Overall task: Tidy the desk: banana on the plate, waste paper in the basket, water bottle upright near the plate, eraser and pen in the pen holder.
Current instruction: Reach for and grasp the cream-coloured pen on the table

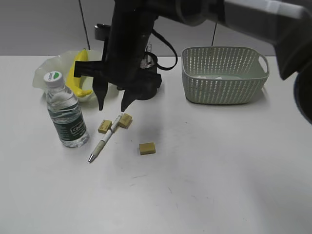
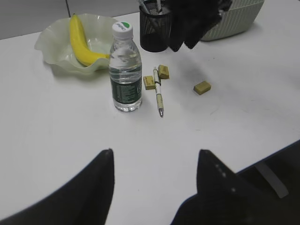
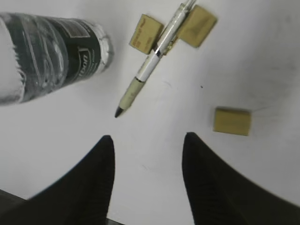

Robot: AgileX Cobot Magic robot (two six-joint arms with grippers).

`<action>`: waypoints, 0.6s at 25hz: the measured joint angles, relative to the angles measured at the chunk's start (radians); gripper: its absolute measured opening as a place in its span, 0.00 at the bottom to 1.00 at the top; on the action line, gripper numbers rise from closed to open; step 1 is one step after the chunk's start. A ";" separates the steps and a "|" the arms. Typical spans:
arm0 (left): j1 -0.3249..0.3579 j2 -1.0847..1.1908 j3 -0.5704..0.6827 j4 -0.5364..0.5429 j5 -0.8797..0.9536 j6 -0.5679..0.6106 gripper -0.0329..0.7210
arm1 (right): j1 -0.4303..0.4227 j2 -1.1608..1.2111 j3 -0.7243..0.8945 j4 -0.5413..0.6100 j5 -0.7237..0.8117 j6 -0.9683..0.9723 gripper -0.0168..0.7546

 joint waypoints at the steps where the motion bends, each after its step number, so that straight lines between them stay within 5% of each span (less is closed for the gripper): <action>1: 0.000 0.000 0.000 0.000 0.000 0.000 0.60 | 0.000 0.026 -0.020 0.013 0.000 0.027 0.52; 15: 0.000 -0.015 0.000 0.000 0.000 0.000 0.60 | 0.002 0.200 -0.101 0.040 0.003 0.285 0.52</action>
